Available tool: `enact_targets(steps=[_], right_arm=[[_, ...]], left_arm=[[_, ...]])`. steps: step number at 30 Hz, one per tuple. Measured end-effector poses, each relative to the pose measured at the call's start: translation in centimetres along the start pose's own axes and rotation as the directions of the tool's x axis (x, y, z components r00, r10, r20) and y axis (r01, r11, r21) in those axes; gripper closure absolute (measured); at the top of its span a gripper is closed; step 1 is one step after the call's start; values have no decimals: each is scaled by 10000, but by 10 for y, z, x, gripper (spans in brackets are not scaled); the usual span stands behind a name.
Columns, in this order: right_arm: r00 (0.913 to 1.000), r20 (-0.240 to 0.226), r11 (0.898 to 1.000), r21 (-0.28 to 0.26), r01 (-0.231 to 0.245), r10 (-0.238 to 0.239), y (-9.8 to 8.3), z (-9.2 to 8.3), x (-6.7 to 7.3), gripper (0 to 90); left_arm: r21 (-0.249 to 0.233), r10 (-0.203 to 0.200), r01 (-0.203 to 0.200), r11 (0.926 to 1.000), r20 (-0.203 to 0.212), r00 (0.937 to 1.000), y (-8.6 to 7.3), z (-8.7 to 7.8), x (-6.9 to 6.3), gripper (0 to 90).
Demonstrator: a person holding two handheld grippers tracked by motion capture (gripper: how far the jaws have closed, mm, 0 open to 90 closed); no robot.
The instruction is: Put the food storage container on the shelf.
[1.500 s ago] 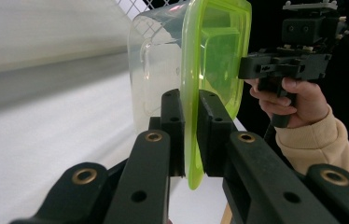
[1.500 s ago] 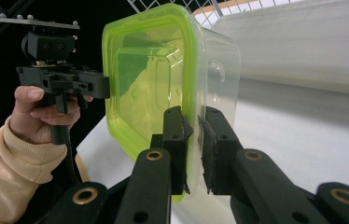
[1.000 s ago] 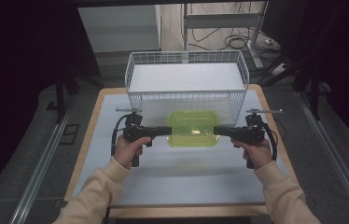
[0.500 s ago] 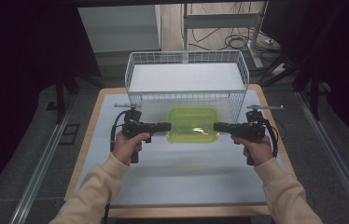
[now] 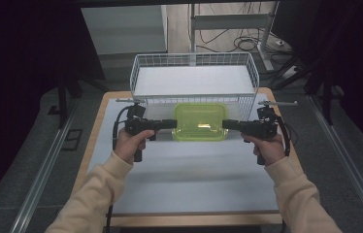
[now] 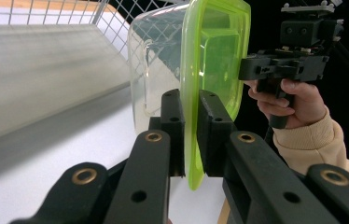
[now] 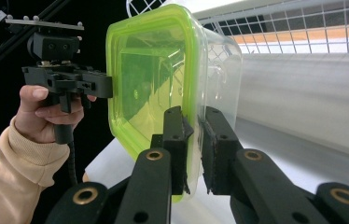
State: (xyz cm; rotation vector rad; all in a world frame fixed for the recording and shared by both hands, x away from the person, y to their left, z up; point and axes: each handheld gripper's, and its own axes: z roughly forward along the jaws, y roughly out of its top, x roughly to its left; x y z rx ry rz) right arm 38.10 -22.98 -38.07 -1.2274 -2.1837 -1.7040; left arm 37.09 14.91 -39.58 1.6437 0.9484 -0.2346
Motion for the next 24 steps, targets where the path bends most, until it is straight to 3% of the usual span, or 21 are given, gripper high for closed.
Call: enact_targets(steps=[24], right_arm=[[9999,48,9998,-151,92,-91,34,2,5,806]], left_arm=[[-118,144,-144,9998,12,9999,35,-7,0,827]])
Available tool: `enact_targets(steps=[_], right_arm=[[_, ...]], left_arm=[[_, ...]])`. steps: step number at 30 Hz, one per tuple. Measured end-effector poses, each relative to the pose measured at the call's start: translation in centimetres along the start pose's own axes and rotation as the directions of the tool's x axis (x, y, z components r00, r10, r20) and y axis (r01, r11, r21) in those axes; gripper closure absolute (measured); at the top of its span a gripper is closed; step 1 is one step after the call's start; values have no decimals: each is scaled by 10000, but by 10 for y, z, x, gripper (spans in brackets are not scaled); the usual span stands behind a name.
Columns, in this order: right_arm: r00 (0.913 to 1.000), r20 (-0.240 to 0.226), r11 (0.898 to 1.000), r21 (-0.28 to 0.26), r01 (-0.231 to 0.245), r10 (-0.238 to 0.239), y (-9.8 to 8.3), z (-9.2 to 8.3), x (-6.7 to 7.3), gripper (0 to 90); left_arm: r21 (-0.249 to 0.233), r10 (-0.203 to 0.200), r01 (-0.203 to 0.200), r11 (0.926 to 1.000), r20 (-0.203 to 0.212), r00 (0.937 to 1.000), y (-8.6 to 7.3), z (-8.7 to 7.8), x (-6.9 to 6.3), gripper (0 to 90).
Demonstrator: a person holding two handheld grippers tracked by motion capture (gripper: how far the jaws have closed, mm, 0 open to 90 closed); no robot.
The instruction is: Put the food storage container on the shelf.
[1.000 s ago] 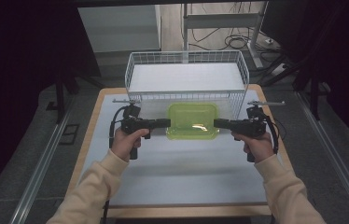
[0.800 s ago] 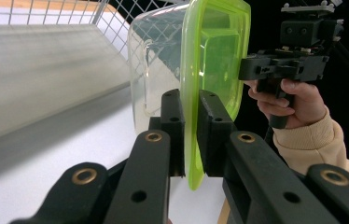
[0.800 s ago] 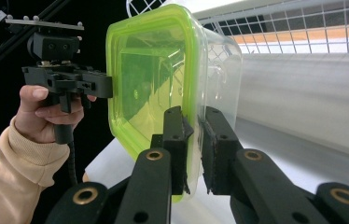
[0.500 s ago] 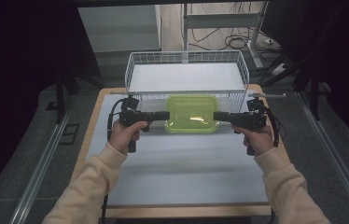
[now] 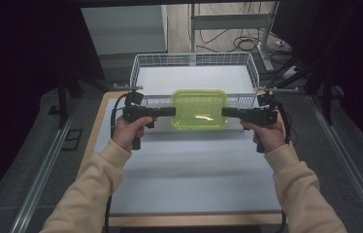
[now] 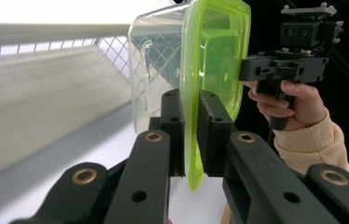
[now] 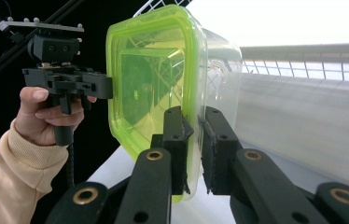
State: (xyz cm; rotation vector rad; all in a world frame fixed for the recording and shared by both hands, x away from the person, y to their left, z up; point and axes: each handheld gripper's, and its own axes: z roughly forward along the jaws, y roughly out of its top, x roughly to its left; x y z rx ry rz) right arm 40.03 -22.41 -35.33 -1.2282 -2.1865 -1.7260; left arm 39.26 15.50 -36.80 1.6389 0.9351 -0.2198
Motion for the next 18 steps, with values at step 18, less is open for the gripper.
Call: enact_targets(steps=[18], right_arm=[[9995,-24,9988,-369,314,-315,23,2,-9,806]], left_arm=[[-120,32,-32,9999,-36,10000,25,5,5,827]])
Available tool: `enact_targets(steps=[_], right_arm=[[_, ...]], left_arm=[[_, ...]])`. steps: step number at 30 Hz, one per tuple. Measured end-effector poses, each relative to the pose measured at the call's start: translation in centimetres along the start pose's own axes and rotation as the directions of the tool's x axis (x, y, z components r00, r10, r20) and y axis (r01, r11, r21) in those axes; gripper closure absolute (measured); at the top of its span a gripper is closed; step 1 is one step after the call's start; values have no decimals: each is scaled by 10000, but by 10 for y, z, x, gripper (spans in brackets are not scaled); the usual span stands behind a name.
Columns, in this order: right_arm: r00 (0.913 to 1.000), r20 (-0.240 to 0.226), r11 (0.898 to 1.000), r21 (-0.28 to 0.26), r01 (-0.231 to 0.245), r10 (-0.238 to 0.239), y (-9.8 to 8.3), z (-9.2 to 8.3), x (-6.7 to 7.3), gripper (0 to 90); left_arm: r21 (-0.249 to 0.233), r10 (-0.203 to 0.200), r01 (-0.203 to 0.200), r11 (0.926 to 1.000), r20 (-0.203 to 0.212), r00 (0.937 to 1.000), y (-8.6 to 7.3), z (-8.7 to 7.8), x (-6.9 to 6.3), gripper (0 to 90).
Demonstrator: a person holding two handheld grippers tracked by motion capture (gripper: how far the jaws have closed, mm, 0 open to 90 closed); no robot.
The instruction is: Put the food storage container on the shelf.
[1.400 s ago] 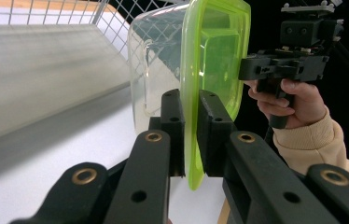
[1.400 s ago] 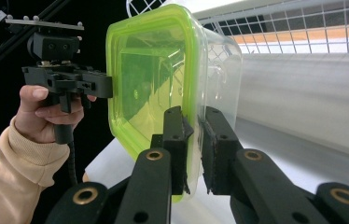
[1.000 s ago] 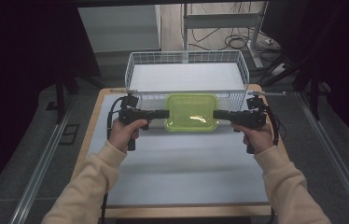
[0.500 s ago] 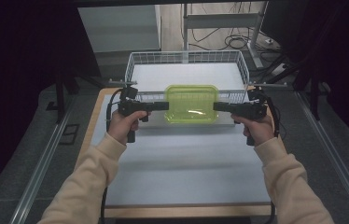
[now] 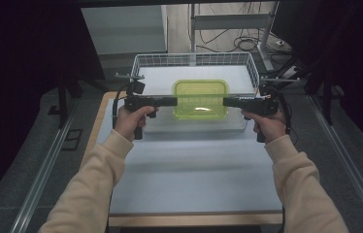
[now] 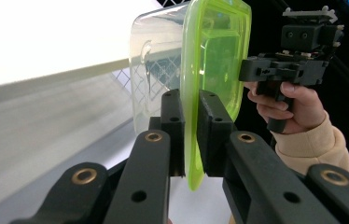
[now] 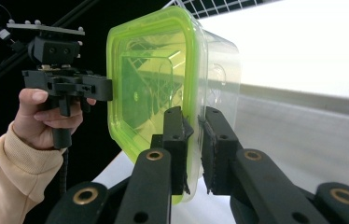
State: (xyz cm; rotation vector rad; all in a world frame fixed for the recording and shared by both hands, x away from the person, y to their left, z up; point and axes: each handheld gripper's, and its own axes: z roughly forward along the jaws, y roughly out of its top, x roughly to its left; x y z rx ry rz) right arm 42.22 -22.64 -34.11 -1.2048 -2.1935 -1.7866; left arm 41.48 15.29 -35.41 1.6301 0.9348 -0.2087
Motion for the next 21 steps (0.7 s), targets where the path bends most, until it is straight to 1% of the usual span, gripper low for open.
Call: enact_targets(steps=[3,4,5,7,8,9,10,15,18,19,21], right_arm=[[10000,-41,10000,-52,80,-80,3,1,-2,806],[9999,-19,9999,-34,106,-106,4,2,-2,805],[9999,-39,9999,-99,131,-132,6,2,-3,805],[9999,-58,9999,-61,87,-88,9,3,-4,806],[9999,24,9999,6,124,-124,13,4,-4,806],[9999,24,9999,6,124,-124,13,4,-4,806],[9998,67,9998,40,184,-184,16,4,-3,806],[9997,169,9998,60,199,-200,22,7,0,806],[9998,167,9999,80,127,-128,25,9,-2,806],[9999,169,9999,115,17,-19,26,10,-2,806],[9998,184,10000,54,-24,23,27,12,-5,806]], left_arm=[[-31,25,-26,10000,-56,10000,3,0,0,827],[-78,88,-88,9999,-64,9999,4,0,1,827],[-127,59,-60,9999,-56,10000,5,0,0,827],[-102,121,-122,9999,-79,9999,7,0,1,827],[-112,41,-42,9999,-91,9999,9,0,2,827],[-112,41,-42,9999,-91,9999,9,0,2,827],[-167,-48,48,9998,-31,10000,11,0,4,827],[-207,-104,102,9997,-97,9999,17,-2,5,826],[-139,-161,160,9998,-67,9998,21,-1,10,826],[-131,-178,177,9998,-69,9998,22,-1,12,826],[-115,-218,217,9997,-90,9997,26,0,14,825]])
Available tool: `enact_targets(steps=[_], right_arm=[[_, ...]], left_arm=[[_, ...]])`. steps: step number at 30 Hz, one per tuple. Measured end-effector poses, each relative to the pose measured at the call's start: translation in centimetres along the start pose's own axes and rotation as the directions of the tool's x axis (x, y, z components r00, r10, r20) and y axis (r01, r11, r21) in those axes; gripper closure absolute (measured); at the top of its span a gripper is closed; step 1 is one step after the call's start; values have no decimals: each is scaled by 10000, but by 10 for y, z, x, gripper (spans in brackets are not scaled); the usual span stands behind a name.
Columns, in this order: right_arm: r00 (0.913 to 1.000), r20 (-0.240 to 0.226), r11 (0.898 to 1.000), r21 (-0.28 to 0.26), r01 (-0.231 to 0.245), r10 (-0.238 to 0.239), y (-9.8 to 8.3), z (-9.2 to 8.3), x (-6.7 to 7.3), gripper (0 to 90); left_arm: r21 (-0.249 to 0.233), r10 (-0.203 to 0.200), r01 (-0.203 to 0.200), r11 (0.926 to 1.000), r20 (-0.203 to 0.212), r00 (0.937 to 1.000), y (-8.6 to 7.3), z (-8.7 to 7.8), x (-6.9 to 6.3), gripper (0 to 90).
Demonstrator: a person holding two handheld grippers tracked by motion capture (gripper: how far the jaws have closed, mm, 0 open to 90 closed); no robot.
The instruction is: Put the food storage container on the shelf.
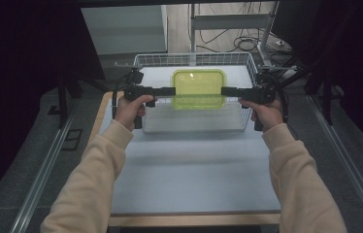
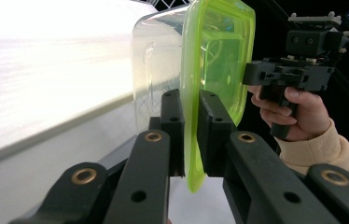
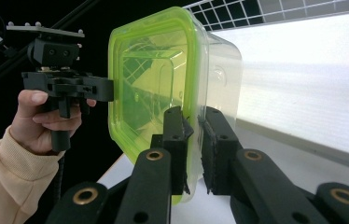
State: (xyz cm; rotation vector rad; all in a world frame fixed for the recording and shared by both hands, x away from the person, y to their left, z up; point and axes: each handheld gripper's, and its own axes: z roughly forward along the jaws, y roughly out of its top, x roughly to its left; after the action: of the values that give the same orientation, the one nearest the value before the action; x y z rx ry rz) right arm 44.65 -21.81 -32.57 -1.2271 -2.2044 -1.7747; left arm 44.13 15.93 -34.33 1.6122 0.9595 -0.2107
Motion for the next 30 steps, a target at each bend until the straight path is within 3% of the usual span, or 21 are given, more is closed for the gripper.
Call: enact_targets(steps=[8,14,30], right_arm=[[9995,57,9995,-27,-318,318,10,5,-9,806],[9992,317,9997,-74,-248,250,22,9,-11,807],[9959,749,9987,38,-512,507,38,22,-22,805]], left_arm=[[36,34,-34,10000,-13,10000,13,5,7,825],[-23,15,-15,10000,-49,10000,20,8,12,825],[52,-358,360,9993,-317,9989,36,18,30,820]])
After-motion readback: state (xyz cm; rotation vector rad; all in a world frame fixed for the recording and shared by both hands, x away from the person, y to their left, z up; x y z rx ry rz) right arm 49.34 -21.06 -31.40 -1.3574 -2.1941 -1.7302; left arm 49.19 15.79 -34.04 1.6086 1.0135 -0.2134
